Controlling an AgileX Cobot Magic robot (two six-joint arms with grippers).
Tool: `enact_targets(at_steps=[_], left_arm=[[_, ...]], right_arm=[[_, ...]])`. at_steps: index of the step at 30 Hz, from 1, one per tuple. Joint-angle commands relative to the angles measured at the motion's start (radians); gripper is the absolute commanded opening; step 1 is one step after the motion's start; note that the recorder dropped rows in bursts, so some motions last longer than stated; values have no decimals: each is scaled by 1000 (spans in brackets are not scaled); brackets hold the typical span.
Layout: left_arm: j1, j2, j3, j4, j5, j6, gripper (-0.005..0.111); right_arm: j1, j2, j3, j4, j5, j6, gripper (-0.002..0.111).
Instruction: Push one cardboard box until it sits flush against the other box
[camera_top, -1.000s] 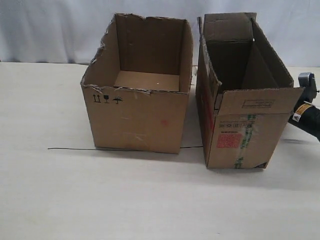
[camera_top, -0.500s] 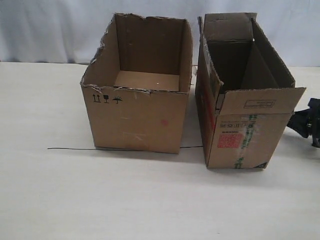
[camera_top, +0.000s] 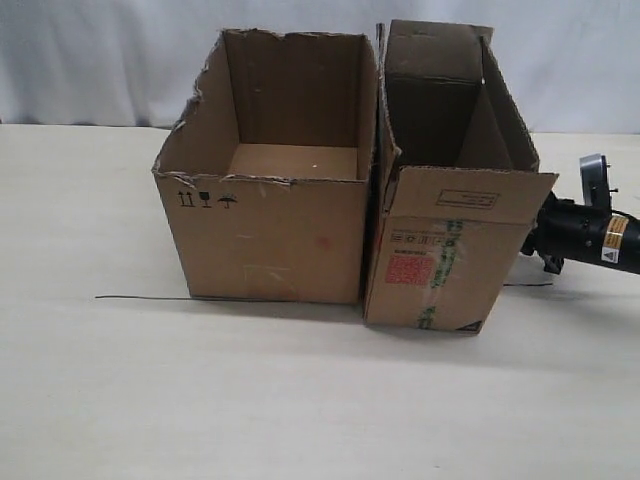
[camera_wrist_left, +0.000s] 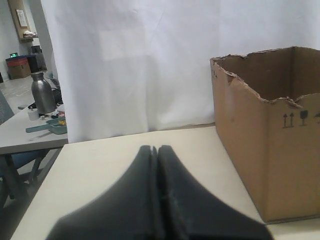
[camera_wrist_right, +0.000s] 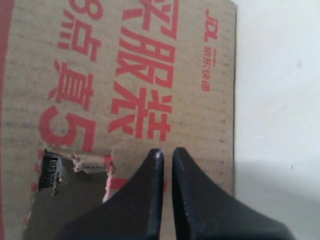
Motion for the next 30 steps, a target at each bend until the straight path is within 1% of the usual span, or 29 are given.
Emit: enact_targets(at_steps=[1,8,13,16,18,22,26,30], left_arm=[[1,-4,3,1,-13,0,0],[1,-4,3,1,-13,0,0],[1,-4,3,1,-13,0,0],[1,-4,3,1,-13,0,0],[1,-4,3,1,-13,0,0],[1,-4,3,1,-13,0,0],[1,-4,3,1,-13,0,0],[1,-4,3,1,-7,0,0]], right_arm=[[5,-10,3,21,-12,-9,5],[-3,-14,3,43,0,-42,5],[-72,-84,10,-31,-1,-59,5],[-114,-209,79,-27,22,-86,5],[-123,-320,138,-27,93,-101,5],[-112,-562,269,-31,268,-154,5],[-85,-767,432,-27,316,-220,5],[-77,-958,587,29,374,-302,5]])
